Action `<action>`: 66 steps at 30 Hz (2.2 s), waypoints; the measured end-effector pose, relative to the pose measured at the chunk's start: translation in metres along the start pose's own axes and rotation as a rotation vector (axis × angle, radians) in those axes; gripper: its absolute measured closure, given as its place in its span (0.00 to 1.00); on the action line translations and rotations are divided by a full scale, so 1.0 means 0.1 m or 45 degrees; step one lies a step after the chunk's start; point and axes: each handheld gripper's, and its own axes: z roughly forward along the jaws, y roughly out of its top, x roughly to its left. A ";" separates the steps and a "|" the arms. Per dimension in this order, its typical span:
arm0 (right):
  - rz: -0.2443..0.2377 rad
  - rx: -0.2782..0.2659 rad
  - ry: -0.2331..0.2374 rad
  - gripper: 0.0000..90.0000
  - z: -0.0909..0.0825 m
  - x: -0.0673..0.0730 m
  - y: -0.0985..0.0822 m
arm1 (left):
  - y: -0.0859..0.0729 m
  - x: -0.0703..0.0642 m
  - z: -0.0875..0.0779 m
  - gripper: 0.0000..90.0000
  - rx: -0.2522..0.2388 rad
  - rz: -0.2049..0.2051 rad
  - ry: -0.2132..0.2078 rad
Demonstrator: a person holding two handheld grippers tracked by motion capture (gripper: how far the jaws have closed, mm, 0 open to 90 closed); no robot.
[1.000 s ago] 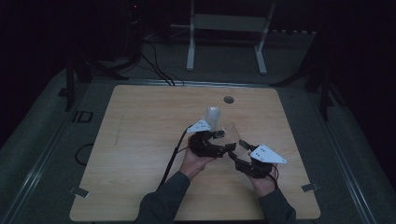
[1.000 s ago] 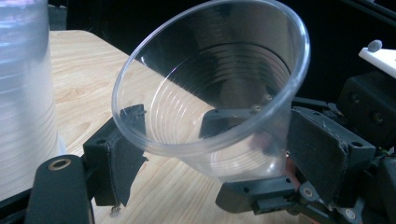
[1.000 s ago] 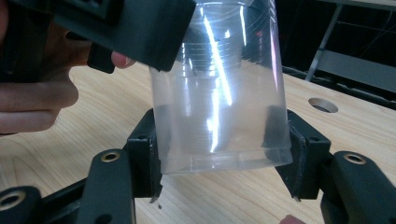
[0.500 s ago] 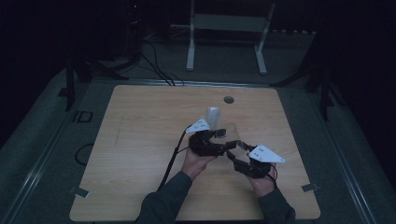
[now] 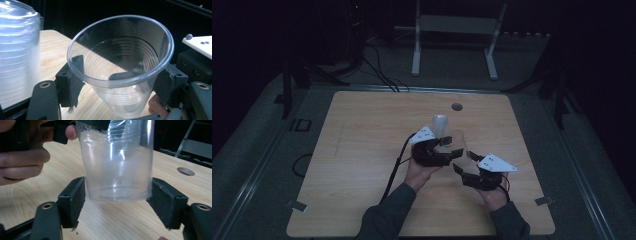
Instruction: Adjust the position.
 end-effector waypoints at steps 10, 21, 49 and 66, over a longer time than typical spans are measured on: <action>-0.012 0.076 0.064 0.33 0.00 -0.02 0.04 | -0.02 -0.02 0.00 0.34 0.103 0.091 0.052; -0.021 0.130 0.088 0.43 0.10 0.03 0.02 | -0.03 -0.09 0.04 0.32 0.179 0.176 0.076; -0.003 0.066 0.048 0.39 0.11 0.06 0.00 | 0.00 -0.09 0.02 0.31 0.004 0.022 0.051; 0.009 0.069 0.047 0.32 0.00 -0.03 0.00 | 0.00 -0.14 -0.03 0.31 0.028 0.133 0.157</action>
